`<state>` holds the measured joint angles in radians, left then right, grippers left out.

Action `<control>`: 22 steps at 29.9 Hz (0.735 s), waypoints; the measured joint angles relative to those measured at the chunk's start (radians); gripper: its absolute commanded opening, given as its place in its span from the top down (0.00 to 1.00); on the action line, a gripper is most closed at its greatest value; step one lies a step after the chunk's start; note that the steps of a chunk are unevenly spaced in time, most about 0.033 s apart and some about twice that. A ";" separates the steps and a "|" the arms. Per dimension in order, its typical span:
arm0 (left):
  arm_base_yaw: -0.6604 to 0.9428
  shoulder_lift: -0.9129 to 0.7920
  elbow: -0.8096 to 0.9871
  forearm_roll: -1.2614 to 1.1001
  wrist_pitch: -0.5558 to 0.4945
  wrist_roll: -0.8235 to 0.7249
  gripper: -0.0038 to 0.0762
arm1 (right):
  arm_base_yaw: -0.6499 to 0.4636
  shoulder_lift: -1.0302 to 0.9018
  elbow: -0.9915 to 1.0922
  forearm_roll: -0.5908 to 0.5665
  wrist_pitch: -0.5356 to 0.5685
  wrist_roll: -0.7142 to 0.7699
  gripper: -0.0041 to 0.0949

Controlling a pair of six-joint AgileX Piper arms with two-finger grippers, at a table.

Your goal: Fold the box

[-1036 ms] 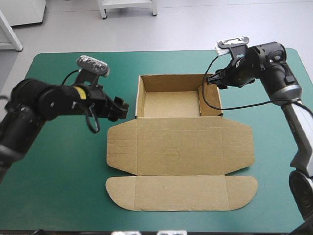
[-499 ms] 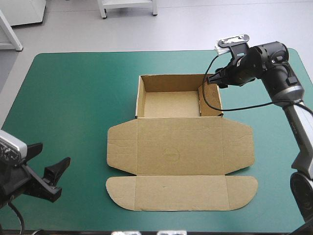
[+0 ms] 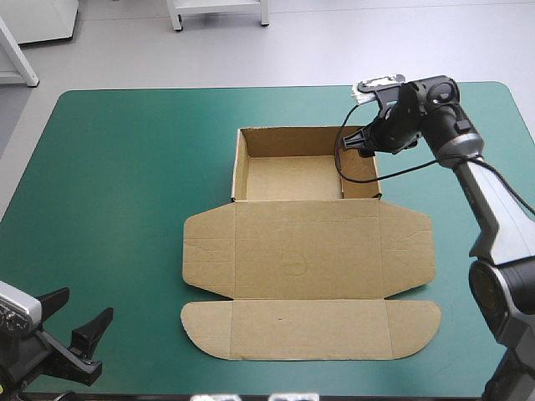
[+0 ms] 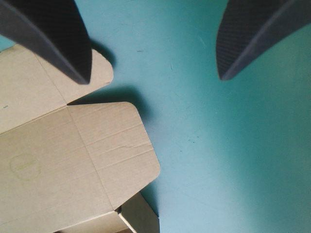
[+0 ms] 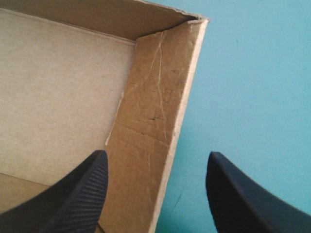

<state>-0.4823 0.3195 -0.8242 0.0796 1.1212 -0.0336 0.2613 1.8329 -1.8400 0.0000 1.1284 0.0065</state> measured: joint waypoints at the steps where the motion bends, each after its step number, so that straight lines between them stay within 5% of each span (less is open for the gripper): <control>1: 0.000 -0.001 0.000 0.000 -0.003 0.000 0.31 | 0.000 0.021 -0.006 0.000 0.001 0.003 0.40; 10: 0.000 -0.001 0.000 0.000 -0.007 -0.002 0.31 | 0.000 0.189 -0.021 0.000 -0.003 0.007 0.43; 13: 0.000 -0.001 0.000 0.000 -0.007 -0.002 0.31 | 0.000 0.226 -0.021 0.000 -0.013 0.018 0.57; 17: 0.000 -0.001 0.000 0.000 -0.007 -0.002 0.31 | 0.000 0.235 -0.026 -0.023 -0.035 0.022 0.95; 22: 0.000 -0.001 0.000 0.000 -0.007 -0.003 0.31 | 0.000 0.237 -0.028 -0.062 -0.052 0.027 0.97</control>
<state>-0.4823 0.3186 -0.8243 0.0796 1.1138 -0.0367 0.2613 2.0696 -1.8681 -0.0625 1.0759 0.0338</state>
